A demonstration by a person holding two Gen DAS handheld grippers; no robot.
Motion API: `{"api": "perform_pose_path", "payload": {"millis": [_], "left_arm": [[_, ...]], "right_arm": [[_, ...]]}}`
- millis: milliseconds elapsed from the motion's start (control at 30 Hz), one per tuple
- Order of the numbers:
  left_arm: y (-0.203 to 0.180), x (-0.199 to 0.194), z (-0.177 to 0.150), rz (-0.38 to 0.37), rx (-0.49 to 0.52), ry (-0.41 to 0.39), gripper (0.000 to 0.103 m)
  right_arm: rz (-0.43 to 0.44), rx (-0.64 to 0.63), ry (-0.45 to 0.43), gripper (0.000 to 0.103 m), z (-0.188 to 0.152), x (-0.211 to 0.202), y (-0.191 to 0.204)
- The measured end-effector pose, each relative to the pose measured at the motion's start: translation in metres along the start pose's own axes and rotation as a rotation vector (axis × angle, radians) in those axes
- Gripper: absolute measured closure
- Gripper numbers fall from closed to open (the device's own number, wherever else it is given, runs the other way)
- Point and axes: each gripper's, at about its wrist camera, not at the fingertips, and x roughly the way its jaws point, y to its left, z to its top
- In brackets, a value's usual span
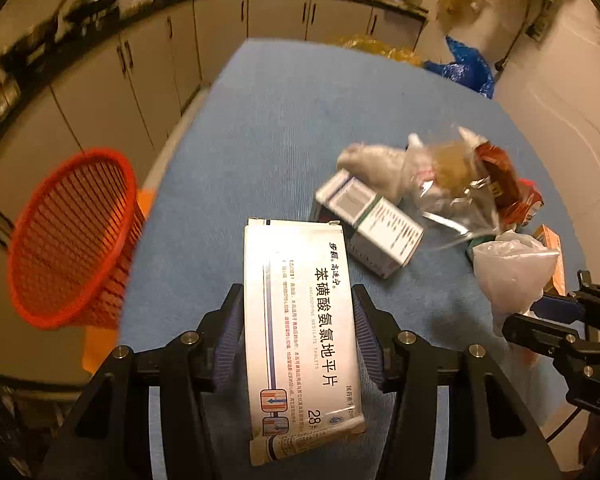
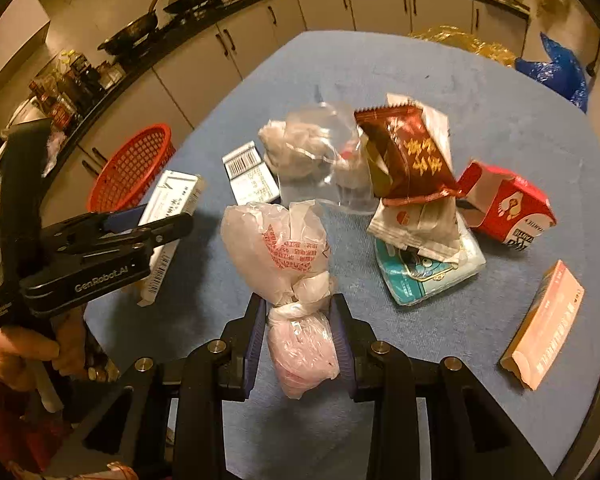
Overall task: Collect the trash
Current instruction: 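Grasp the white medicine box with the left tool while the right tool grasps the pink plastic bag, then carry both items over the red wastebasket and open both tools to drop them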
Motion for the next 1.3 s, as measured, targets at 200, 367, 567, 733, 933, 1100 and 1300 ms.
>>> {"api": "perform_pose_path", "payload": {"millis": [200,367,567,733,933,1100,1300], "left_arm": [[0.005,-0.025,0.011,0.044,0.037,-0.072,0.052],[0.010,-0.033,0.019,0.056,0.037,-0.099,0.052],[0.025,-0.044,0.017,0.070,0.020,-0.123,0.052],[0.038,-0.051,0.013,0.072,0.007,-0.134,0.052],[0.056,-0.058,0.010,0.079,-0.003,-0.144,0.052],[0.072,-0.062,0.010,0.090,-0.007,-0.151,0.052],[0.095,-0.064,0.011,0.091,-0.025,-0.152,0.051]], "right_arm": [[-0.012,0.016,-0.032,0.068,0.007,-0.011,0.010],[-0.008,0.022,-0.040,0.068,0.013,-0.011,0.022],[-0.002,0.014,-0.043,0.068,0.017,-0.010,0.037],[-0.001,-0.007,-0.045,0.068,0.019,-0.008,0.051],[0.007,-0.026,-0.043,0.068,0.024,-0.003,0.068],[0.016,-0.033,-0.045,0.068,0.030,0.004,0.084],[0.032,-0.050,-0.038,0.068,0.042,0.015,0.106]]}}
